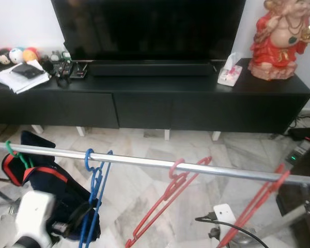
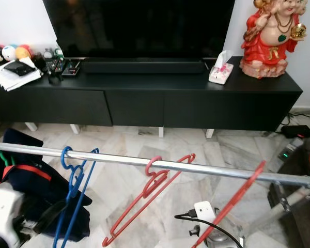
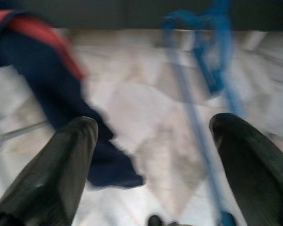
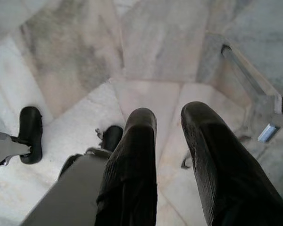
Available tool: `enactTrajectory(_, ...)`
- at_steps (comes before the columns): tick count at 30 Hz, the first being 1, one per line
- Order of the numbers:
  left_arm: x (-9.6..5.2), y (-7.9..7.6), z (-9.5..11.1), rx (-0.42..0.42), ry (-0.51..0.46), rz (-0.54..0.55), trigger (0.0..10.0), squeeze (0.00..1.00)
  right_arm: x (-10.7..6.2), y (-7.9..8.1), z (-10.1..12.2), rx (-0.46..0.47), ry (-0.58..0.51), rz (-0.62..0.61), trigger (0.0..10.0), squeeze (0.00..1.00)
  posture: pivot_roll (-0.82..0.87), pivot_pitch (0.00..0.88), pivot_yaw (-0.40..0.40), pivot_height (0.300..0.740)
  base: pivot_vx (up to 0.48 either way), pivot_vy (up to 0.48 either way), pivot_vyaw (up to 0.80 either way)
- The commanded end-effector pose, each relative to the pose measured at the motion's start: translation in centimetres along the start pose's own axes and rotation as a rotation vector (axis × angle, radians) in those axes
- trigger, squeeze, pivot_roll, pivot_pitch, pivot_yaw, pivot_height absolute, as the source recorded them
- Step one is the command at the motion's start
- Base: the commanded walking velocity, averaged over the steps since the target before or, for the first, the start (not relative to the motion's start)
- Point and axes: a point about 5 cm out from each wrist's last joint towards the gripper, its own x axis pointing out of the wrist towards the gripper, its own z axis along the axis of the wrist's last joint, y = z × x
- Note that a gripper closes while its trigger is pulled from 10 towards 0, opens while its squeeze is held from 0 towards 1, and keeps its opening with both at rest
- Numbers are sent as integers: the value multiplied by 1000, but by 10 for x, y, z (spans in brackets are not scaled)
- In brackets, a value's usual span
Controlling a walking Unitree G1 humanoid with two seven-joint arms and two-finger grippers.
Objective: Hang hanger
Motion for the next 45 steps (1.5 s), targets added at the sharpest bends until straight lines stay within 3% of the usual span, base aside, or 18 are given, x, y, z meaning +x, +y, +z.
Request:
enactTrajectory(1,-4,7,-8,-12,8,62,10000,769,0,2,1,-6,0,8,10000,0,-3,0,17,740,0,0,0)
enactTrajectory(2,-9,7,-15,-53,-2,83,10000,204,0,2,1,-8,-1,9,10000,0,-1,0,16,740,0,0,0)
enactTrajectory(4,-10,8,-18,-78,-12,99,10000,176,0,2,1,-9,-1,9,10000,0,2,0,16,740,0,0,0)
enactTrajectory(5,-12,8,-25,-102,-14,124,10000,0,0,2,1,-10,0,9,10000,0,-1,0,16,740,0,0,0)
enactTrajectory(7,-12,8,-26,-101,-12,126,10000,0,0,2,1,-11,0,9,10000,0,-1,0,16,740,0,0,0)
enactTrajectory(8,-10,8,-36,-114,17,143,10000,0,0,2,1,-11,0,9,10000,0,1,0,18,740,0,0,0)
enactTrajectory(12,0,7,-70,-29,175,164,10000,0,0,3,0,-13,0,11,10000,0,-1,0,20,740,0,0,0)
enactTrajectory(14,18,3,-104,-6,295,172,10000,0,1,4,0,-10,0,11,10000,0,-15,0,27,740,0,0,0)
enactTrajectory(15,18,3,-104,-6,295,172,10000,0,1,4,0,-10,0,11,10000,0,-15,0,27,740,0,0,0)
enactTrajectory(17,39,-5,-128,42,367,145,10000,0,1,5,-1,-2,-1,5,10000,0,-24,0,33,740,0,0,0)
enactTrajectory(19,50,-10,-137,50,389,133,10000,0,1,5,-2,2,-1,2,10000,0,-34,0,38,740,0,0,0)
enactTrajectory(30,78,-17,-154,64,420,136,10000,0,1,6,-4,22,-2,-6,10000,0,-46,0,44,740,0,0,0)
enactTrajectory(34,105,-27,-156,48,460,150,10000,0,1,7,-6,29,4,-9,10000,0,-69,0,56,740,0,0,0)
enactTrajectory(45,107,-27,-156,43,465,160,10000,0,1,8,-7,31,3,-8,10000,0,-74,0,58,740,0,0,0)
